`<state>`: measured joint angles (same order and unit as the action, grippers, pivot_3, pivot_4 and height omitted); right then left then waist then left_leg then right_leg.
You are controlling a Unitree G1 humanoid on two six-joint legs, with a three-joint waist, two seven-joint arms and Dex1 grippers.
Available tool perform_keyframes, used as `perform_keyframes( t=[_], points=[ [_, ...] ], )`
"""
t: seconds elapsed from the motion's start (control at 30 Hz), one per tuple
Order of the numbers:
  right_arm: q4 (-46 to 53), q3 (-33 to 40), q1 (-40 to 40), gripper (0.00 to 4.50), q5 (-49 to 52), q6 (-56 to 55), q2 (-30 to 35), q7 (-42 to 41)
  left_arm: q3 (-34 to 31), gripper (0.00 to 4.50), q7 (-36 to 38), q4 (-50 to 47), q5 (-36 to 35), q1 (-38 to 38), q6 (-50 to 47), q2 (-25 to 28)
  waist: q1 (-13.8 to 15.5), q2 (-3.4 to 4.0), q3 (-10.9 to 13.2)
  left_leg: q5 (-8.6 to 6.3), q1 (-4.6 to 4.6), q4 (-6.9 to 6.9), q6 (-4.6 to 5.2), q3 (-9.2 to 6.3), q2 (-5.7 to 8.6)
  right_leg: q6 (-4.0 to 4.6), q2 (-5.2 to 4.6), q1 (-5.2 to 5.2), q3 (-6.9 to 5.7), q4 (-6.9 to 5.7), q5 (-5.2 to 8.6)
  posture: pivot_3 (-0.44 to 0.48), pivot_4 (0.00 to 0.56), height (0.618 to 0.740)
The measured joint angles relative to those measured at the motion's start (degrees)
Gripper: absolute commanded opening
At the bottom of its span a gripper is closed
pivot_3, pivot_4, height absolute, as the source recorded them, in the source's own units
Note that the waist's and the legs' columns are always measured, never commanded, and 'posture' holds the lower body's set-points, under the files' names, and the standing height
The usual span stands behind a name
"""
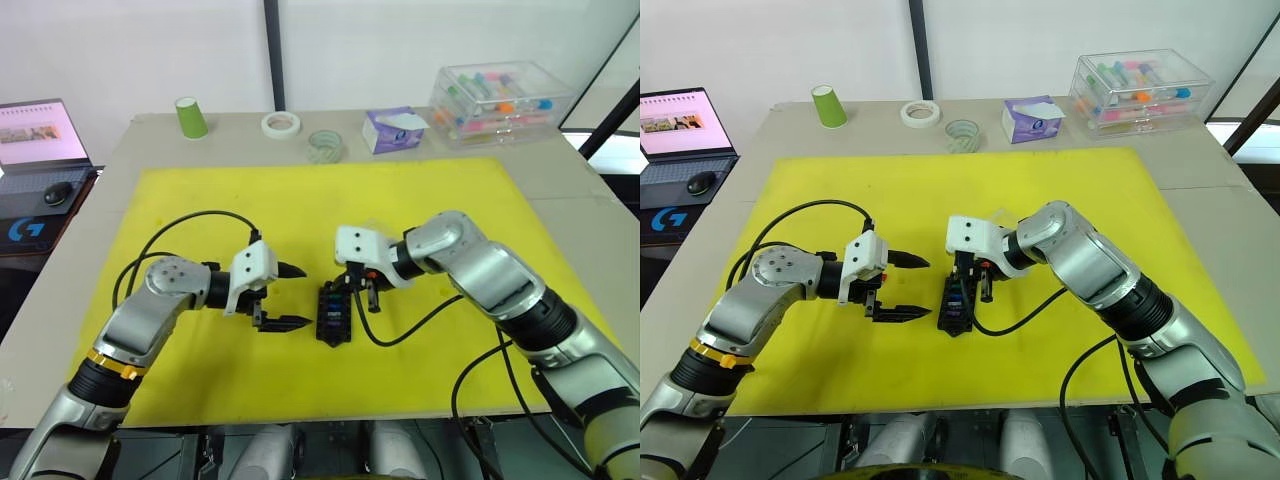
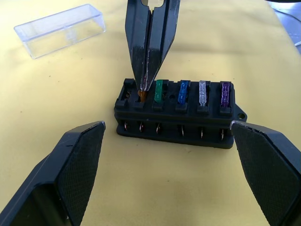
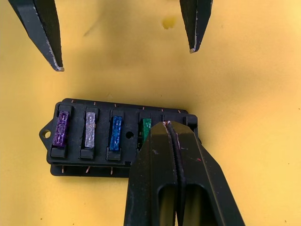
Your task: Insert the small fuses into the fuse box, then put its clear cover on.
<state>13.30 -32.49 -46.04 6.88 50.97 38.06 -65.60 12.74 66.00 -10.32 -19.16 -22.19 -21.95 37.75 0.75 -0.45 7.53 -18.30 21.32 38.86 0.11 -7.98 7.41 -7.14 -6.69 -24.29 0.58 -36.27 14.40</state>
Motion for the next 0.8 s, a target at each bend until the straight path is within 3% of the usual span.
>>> perform_keyframes(
  t=[0.33,0.8],
  points=[
    [0.2,0.4,0.1,0.02,0.2,0.8,-0.2,0.0,0.0,4.5,0.0,-0.2,0.0,0.0,0.0,0.0,0.0,0.0,0.0,-0.01,-0.02,0.0,0.01,-0.03,0.0,0.0,0.0,0.02,-0.02,0.03,0.0,0.0,0.15,0.74],
    [1.8,12.6,-2.1,0.02,15.3,13.0,-2.5,-1.0,-0.8,4.5,0.0,-1.2,-0.7,0.0,-0.4,0.4,-0.1,0.35,0.4,0.0,0.26,-0.03,0.0,-0.01,0.0,0.0,-0.01,-0.24,0.0,0.02,0.0,0.0,0.15,0.74]
  ],
)
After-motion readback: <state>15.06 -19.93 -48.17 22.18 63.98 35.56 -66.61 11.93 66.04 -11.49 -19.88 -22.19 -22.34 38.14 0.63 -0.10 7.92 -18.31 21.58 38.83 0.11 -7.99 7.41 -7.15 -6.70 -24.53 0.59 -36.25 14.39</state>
